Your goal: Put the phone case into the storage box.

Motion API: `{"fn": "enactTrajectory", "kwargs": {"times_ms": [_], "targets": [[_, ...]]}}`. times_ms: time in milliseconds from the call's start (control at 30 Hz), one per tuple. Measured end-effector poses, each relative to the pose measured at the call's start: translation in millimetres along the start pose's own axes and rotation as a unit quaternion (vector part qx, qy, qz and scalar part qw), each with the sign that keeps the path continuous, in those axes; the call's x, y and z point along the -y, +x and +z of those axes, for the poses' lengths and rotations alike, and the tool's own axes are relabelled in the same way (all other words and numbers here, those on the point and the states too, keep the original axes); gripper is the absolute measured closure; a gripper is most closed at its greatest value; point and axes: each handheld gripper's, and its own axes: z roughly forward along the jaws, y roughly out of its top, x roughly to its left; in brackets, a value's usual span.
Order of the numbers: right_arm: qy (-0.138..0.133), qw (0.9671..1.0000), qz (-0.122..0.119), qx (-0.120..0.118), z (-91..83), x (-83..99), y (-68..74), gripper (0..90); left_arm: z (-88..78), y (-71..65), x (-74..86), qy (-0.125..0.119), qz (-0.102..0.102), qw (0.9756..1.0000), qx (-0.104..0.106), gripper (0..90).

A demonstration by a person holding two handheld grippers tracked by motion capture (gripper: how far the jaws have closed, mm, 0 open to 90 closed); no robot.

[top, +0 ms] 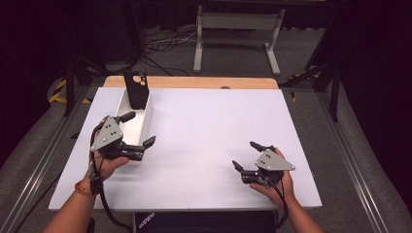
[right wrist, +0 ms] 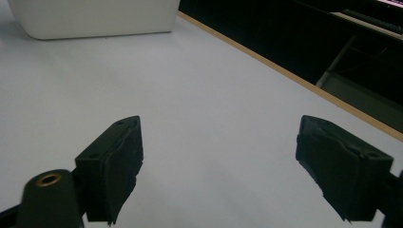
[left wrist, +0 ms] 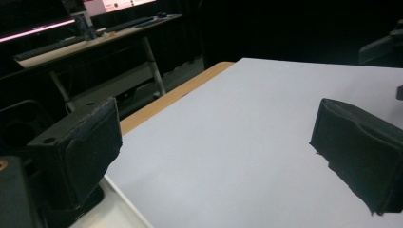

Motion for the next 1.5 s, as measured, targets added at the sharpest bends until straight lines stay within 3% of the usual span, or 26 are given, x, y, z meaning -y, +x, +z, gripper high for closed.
{"fn": "enactTrajectory", "kwargs": {"times_ms": [233, 767, 1133, 1500], "targets": [[0.0, 1.0, 0.0, -0.001, 0.2, -0.6, 0.7, 17.0, -0.1, -9.8, -1.5, -0.011, 0.003, 0.9998, 0.016, 4.0], [-0.003, 1.0, -0.002, -0.002, -0.6, 0.3, 1.7, 16.7, 11.0, -30.5, 2.0, 0.003, 0.023, 0.9987, 0.046, 3.7], [-0.004, 1.0, -0.005, -0.004, -0.8, 0.1, 2.8, 16.6, 19.3, -41.7, 4.5, 0.014, 0.04, 0.9976, 0.055, 4.0], [-0.009, 0.9999, -0.007, -0.006, -2.2, -2.3, 5.3, 16.5, 21.0, -51.2, 10.9, 0.01, 0.039, 0.9977, 0.054, 4.1]]}}
